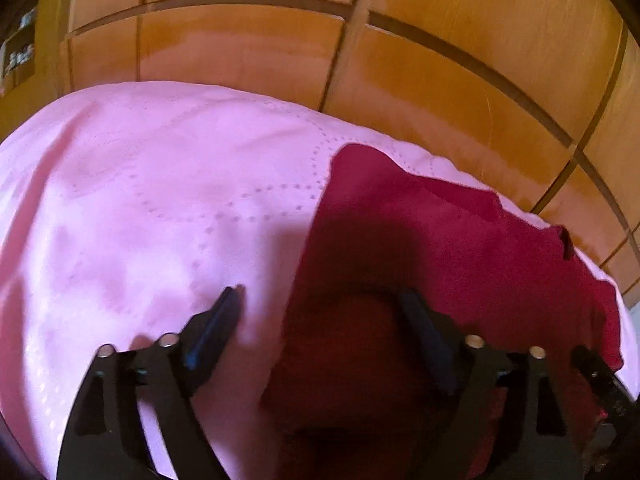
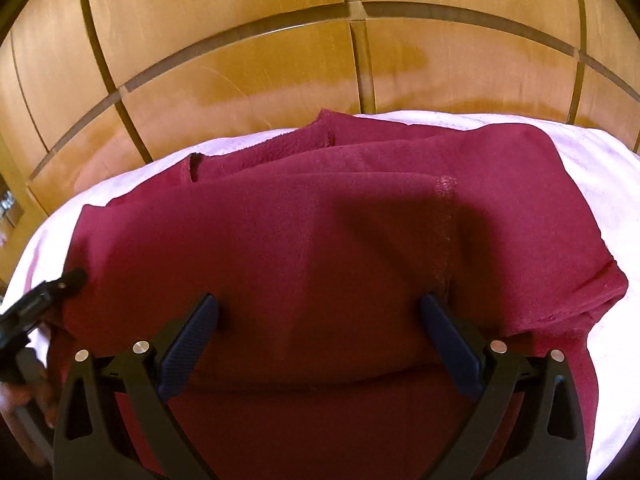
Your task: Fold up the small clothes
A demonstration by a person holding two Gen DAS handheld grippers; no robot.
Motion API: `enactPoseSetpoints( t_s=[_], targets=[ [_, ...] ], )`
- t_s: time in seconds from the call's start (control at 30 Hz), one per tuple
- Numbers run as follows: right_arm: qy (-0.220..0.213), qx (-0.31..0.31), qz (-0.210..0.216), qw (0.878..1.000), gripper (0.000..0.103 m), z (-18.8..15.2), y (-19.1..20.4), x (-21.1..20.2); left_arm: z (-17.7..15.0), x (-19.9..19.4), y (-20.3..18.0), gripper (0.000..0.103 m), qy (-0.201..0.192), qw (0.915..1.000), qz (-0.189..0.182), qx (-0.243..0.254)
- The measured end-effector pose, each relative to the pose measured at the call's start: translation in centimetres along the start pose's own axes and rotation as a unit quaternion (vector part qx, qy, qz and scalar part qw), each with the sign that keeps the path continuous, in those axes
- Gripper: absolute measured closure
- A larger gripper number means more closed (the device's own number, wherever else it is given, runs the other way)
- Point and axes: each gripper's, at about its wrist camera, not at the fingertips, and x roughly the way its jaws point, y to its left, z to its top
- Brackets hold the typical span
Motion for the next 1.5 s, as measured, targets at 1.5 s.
enactPoseSetpoints(
  t_s=[1.5],
  targets=[
    [0.03,-0.023,0.036,0.999,0.003,-9.0,-6.8,-11.8,-11.3,-11.9,4.3,0.002,0.019,0.9932,-0.103,0.052]
  ],
)
